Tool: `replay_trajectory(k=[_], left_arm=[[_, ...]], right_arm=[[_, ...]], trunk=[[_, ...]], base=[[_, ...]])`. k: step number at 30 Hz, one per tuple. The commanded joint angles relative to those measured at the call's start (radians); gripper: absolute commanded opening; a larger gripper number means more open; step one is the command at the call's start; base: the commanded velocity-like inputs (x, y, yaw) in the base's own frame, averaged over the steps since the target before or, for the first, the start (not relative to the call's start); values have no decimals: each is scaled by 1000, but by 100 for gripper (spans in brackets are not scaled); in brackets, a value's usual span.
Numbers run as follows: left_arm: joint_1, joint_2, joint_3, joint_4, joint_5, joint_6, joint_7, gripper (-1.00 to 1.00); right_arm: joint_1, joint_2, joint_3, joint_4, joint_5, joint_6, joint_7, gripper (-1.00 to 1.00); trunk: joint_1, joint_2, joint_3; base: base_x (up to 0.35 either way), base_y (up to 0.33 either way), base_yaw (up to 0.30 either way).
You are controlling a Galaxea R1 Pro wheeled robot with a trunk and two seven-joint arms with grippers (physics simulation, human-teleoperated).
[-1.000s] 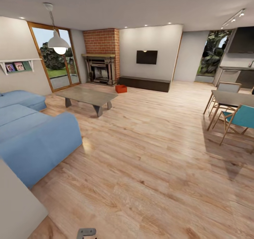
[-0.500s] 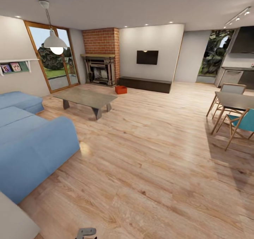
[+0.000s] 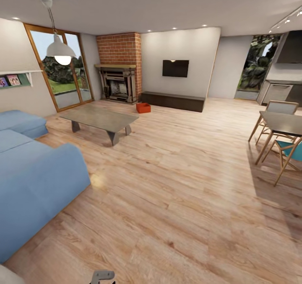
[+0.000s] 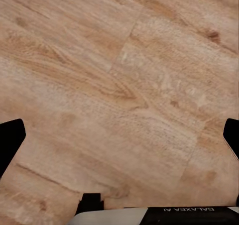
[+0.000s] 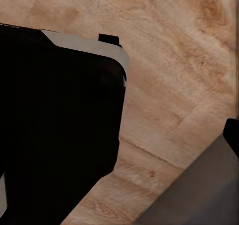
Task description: Move the two storage containers from the living room to the garage. In the garage, place one container on the floor and stack the other container on top of it (either order is fine).
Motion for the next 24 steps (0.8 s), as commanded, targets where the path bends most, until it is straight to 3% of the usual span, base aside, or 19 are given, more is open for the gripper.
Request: replay_trajectory(k=[1, 24], left_arm=[[-1, 0, -8, 2, 10, -4, 0, 100], [-1, 0, -10, 2, 10, -6, 0, 100]], right_arm=[[-1, 0, 7, 2, 5, 3, -4, 100], [-1, 0, 7, 2, 5, 3, -4, 100]], trunk=[[1, -1, -2], [1, -1, -2]], base=[[345, -75, 0], [344, -89, 0]])
